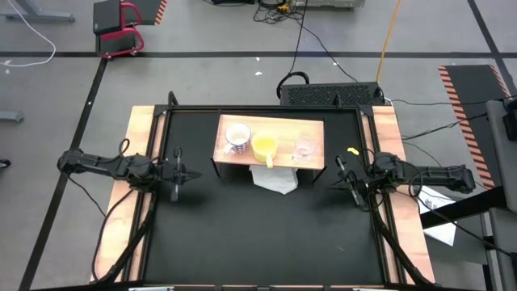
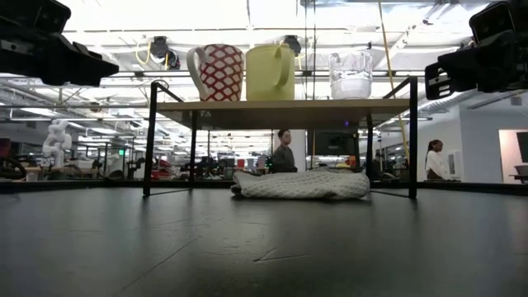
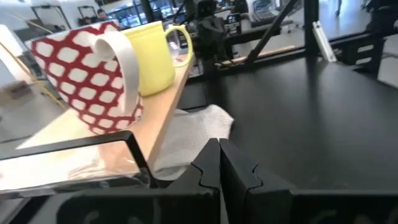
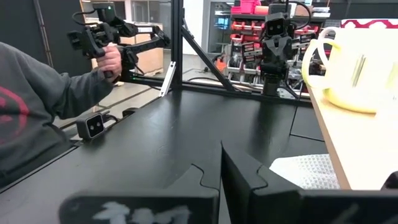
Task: Stack small to large cups/mugs on shelf
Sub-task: Return to Home Position
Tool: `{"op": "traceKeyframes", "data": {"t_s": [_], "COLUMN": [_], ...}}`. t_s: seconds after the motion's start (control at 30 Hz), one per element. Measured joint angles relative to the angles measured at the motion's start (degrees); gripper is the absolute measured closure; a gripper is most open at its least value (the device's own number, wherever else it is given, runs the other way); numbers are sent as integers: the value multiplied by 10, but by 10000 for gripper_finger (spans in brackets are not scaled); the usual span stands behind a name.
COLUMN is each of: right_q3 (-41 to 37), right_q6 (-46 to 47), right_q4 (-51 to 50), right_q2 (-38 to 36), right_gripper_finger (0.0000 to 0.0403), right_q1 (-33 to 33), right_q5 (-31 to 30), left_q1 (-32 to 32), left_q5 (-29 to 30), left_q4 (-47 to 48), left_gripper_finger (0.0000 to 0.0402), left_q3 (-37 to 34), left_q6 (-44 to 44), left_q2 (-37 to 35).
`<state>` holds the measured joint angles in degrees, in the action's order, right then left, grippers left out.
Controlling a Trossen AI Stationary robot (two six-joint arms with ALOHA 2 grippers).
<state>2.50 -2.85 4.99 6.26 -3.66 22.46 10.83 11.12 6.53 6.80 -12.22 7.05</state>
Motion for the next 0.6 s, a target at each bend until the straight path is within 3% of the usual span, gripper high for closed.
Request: {"op": "traceKeyframes", "data": {"t_s": [0.4,0.6], "right_q3": [0,0], "right_q6": [-6,-8], "right_q4": [-15,24], "right_q2": [0,0], "right_gripper_finger": [403,403], "right_q1": [0,0], "right_q5": [2,3], "left_q1": [0,0], "left_q5": [-6,-6], "left_q4": [2,2], "left_gripper_finger": [398,398], "left_q3": [0,0], "left_q6": [32,39], "left_q2": [0,0]}}
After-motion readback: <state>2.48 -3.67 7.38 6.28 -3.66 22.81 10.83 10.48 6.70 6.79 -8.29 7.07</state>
